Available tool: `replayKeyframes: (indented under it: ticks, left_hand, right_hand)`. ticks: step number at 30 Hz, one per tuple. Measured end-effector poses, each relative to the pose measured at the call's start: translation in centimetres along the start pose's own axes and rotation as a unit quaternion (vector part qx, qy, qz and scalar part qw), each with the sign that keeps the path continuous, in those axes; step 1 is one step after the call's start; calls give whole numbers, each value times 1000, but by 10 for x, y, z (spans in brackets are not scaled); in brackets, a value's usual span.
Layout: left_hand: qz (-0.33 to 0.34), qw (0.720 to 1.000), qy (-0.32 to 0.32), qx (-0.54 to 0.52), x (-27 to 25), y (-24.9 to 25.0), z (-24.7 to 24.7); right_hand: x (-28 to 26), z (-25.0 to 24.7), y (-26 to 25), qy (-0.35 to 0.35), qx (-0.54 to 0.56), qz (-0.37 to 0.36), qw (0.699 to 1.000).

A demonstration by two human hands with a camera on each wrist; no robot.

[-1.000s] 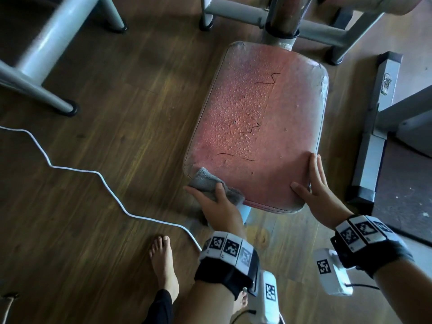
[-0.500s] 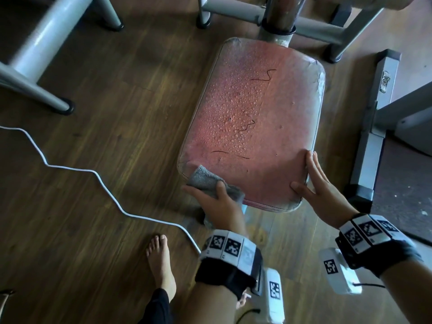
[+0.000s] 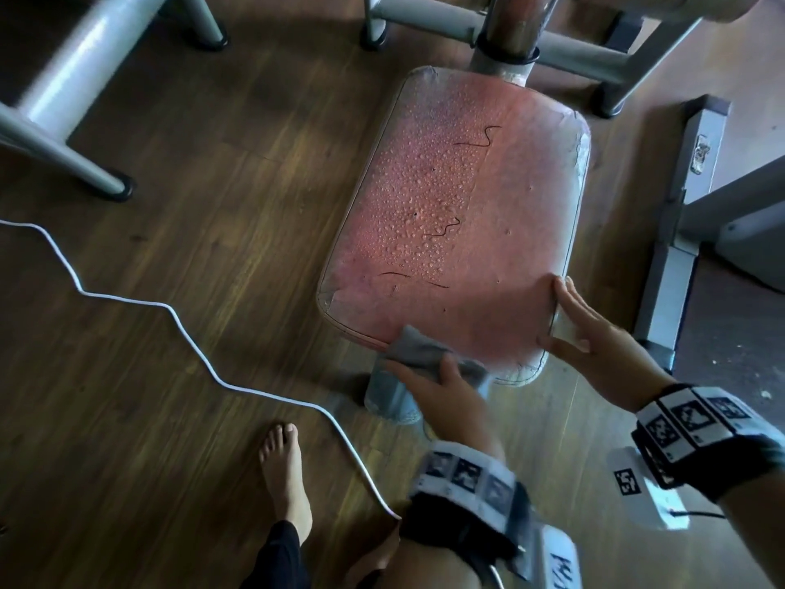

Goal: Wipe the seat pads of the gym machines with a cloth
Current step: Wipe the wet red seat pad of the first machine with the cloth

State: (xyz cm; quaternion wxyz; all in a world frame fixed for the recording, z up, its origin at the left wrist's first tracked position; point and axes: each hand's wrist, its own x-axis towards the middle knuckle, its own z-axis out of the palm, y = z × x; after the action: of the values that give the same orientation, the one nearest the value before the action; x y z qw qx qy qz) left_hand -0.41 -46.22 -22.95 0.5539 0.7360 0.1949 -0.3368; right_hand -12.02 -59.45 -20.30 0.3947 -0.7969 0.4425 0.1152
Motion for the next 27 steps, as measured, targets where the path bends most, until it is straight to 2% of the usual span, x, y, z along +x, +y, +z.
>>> replayKeyframes:
  ticks: [3,6,9,12,14,15,16,17,19,22,23,24,25,27]
  left_hand:
    - [68,996,51,3,48,21,-22]
    - [82,996,37,10,55,20,-28]
    - [63,996,20,66,33,9,-24]
    - [70,991,-14,113,33,10,-27]
    - [99,981,-19,168,46,19,-33]
    - [144,968,-18,203,54,23,-38]
    - [208,946,-11,248,64,27,-44]
    - [277,912,-2,304,75,32,-50]
    - [396,816,1,420,100,45,-61]
    - [505,674,-54,536,137,76,-67]
    - [530,639,-84,552,146,85,-67]
    - [544,616,-117,558,151,92,-67]
    - [550,606,-156,553,154,97,-66]
    - [541,628,-236,507,152,105,-67]
  right_hand:
    - [0,6,1,21,29,-1,999]
    - [0,10,2,31,53,8,998]
    - [0,12,2,30,66,12,997]
    - [0,16,-2,32,80,24,996]
    - [0,21,-7,43,85,41,995]
    - [0,24,-11,46,86,54,994]
    - [0,29,-16,47,92,68,992]
    - [0,36,-22,49,107,80,990]
    - [4,48,-36,69,170,105,977]
    - [17,66,-52,149,208,142,956]
    - [20,70,-56,171,196,158,953]
    - [24,73,-59,186,181,172,950]
    - [25,75,-62,195,170,185,948]
    - [26,77,-64,199,164,199,945]
